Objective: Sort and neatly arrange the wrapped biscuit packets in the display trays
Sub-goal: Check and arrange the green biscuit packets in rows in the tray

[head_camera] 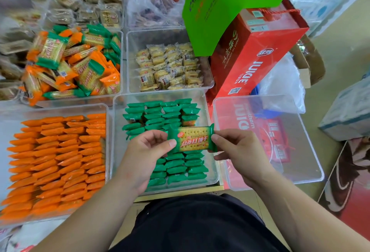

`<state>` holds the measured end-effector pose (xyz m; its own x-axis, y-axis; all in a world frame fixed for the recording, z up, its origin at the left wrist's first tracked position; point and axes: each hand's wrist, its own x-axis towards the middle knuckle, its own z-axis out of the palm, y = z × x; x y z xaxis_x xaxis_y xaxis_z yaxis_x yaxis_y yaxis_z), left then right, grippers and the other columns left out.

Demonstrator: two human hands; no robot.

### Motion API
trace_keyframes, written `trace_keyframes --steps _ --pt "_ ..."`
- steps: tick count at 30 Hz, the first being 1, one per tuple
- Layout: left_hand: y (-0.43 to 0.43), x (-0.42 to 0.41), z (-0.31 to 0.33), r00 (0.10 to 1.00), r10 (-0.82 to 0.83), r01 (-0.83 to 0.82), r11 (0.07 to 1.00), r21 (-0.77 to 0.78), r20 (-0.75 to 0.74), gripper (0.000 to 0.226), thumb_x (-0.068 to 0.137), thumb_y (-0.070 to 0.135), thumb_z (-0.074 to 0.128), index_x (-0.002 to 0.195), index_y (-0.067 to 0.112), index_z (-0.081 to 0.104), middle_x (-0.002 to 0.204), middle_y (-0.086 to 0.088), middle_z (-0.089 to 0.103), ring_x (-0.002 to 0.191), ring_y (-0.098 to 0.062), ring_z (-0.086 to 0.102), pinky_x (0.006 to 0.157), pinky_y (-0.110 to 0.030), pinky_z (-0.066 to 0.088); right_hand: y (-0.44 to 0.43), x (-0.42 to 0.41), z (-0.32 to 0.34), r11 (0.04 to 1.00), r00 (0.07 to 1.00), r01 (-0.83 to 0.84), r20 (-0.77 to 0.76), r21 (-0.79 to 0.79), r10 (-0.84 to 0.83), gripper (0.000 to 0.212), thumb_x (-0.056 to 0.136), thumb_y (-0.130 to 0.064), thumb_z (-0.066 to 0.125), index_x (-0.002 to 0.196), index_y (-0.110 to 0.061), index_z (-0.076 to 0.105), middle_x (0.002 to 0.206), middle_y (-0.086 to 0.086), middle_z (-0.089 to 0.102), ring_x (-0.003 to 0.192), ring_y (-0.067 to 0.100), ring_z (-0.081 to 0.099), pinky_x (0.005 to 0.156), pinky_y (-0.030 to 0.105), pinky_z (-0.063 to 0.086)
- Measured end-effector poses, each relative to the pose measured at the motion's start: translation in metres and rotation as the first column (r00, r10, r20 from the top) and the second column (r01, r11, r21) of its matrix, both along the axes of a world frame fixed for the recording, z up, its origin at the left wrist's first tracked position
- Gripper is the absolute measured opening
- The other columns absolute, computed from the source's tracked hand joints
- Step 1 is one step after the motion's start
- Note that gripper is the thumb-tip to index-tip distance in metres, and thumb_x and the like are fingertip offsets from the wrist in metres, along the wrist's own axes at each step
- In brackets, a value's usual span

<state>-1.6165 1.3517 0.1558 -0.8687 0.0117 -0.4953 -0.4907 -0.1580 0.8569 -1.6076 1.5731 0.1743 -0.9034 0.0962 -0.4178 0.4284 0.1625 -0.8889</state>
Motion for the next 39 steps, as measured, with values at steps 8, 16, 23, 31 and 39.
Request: trace_keyframes --steps 8,16,23,31,39 --pt "-0.005 0.004 0.016 0.993 -0.037 0.031 0.998 -0.050 -0.115 0.011 0.082 0.003 0.075 0.079 0.013 0.074 0.081 -0.010 0.066 0.080 -0.025 0.058 0.076 -0.038 0.052 0.001 0.006 -0.009 0.997 0.997 -0.072 0.028 -0.012 0.072 0.008 0.092 -0.005 0.068 0.097 -0.004 0.075 0.081 0.010 0.076 0.073 0.020 0.071 0.068 0.035 0.061" --pt "-0.021 0.002 0.013 0.999 -0.018 0.019 1.000 0.025 -0.039 0.010 0.072 0.017 0.081 0.076 0.023 0.074 0.105 -0.032 0.064 0.097 -0.038 0.058 0.086 -0.053 0.049 0.001 0.005 0.003 0.922 0.997 -0.054 0.023 -0.384 0.068 0.011 0.084 -0.013 0.065 0.085 -0.002 0.068 0.074 0.012 0.069 0.066 0.017 0.064 0.061 0.025 0.054" --pt "-0.017 -0.003 0.013 0.999 0.018 -0.021 0.994 0.109 0.029 0.008 0.070 0.012 0.072 0.073 0.019 0.073 0.098 -0.019 0.067 0.096 -0.035 0.055 0.083 -0.044 0.045 0.001 0.002 0.012 0.878 0.997 -0.072 -0.007 -0.473 0.077 0.009 0.083 -0.015 0.064 0.082 -0.007 0.069 0.078 0.011 0.069 0.069 0.017 0.062 0.064 0.026 0.053" --pt "-0.012 0.000 0.033 0.998 -0.003 0.009 0.995 0.102 -0.062 0.021 0.076 0.009 0.068 0.092 0.021 0.076 0.102 -0.011 0.072 0.102 -0.032 0.065 0.094 -0.050 0.050 0.003 0.006 0.004 0.877 1.000 -0.002 0.021 -0.480 0.014 0.020 0.099 0.004 0.048 0.108 -0.010 0.058 0.092 0.013 0.071 0.082 0.023 0.065 0.070 0.033 0.052" --pt "-0.013 0.000 0.041 0.992 -0.071 0.063 0.995 -0.076 -0.108 0.026 0.088 -0.008 0.063 0.099 0.012 0.076 0.089 -0.010 0.075 0.083 -0.022 0.072 0.079 -0.030 0.059 0.008 0.003 0.012 0.862 0.995 0.050 0.096 -0.504 -0.002 0.018 0.088 0.004 0.061 0.097 -0.001 0.075 0.085 0.016 0.070 0.070 0.019 0.065 0.064 0.025 0.056"
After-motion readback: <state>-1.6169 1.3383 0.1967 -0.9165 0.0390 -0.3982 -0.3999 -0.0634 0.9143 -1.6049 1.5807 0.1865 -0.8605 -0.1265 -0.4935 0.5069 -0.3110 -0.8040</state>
